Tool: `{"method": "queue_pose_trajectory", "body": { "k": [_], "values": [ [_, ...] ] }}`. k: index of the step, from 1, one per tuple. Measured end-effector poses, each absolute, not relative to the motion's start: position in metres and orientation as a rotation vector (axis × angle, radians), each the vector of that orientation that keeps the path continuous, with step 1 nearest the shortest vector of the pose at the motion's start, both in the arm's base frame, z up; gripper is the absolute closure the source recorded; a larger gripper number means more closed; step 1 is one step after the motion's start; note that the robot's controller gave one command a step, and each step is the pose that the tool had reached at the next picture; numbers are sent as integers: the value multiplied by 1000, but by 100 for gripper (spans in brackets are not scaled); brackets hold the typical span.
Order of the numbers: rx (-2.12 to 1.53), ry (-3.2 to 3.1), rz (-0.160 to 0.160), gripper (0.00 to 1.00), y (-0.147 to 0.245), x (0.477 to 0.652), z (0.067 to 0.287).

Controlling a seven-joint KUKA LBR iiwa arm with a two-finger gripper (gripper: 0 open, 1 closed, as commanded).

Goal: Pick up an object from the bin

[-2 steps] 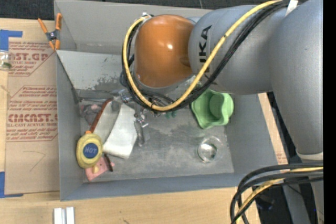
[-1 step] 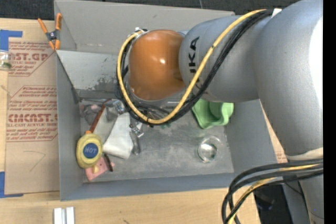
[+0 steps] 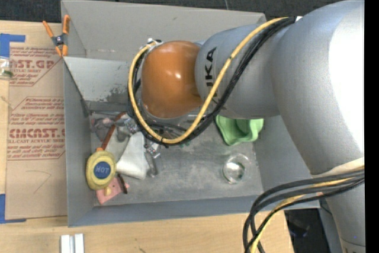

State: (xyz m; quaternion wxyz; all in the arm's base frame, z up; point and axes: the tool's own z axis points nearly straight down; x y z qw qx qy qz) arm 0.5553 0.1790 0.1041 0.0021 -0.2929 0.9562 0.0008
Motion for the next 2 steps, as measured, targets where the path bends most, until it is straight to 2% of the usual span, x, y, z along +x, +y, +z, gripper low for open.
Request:
{"method": "queue_pose_trajectory", "body": {
  "k": [1,2],
  "values": [
    [-1499,2756,4,100,187,560,71],
    [-1499,2756,4,100,187,560,71]
  ]
}}
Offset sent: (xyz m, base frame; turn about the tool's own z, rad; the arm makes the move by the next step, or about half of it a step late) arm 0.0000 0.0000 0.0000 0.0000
